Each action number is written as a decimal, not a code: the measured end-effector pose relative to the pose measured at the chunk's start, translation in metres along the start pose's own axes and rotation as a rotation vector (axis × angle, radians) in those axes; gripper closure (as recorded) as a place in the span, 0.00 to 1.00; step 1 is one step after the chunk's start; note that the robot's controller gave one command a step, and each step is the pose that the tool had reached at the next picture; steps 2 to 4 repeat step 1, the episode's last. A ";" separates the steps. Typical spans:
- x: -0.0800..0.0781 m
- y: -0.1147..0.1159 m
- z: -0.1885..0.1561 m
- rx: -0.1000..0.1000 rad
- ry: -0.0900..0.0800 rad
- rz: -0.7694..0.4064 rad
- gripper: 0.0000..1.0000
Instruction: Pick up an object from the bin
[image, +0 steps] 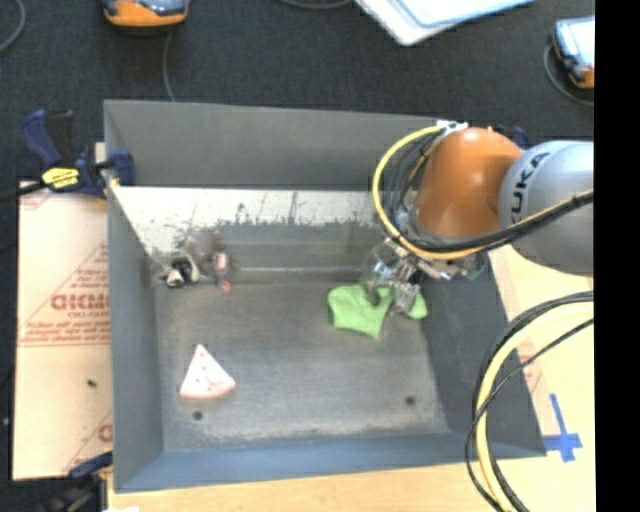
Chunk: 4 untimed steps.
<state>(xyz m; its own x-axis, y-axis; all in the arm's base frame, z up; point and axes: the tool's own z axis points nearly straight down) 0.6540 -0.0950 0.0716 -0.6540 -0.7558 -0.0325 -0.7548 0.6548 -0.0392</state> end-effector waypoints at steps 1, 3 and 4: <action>0.029 0.022 -0.138 0.011 -0.007 -0.021 1.00; 0.029 0.022 -0.138 0.011 -0.007 -0.021 1.00; 0.029 0.022 -0.138 0.011 -0.007 -0.021 1.00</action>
Offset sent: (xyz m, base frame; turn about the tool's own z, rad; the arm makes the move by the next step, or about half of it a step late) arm -0.0448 -0.0059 0.1297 -0.0251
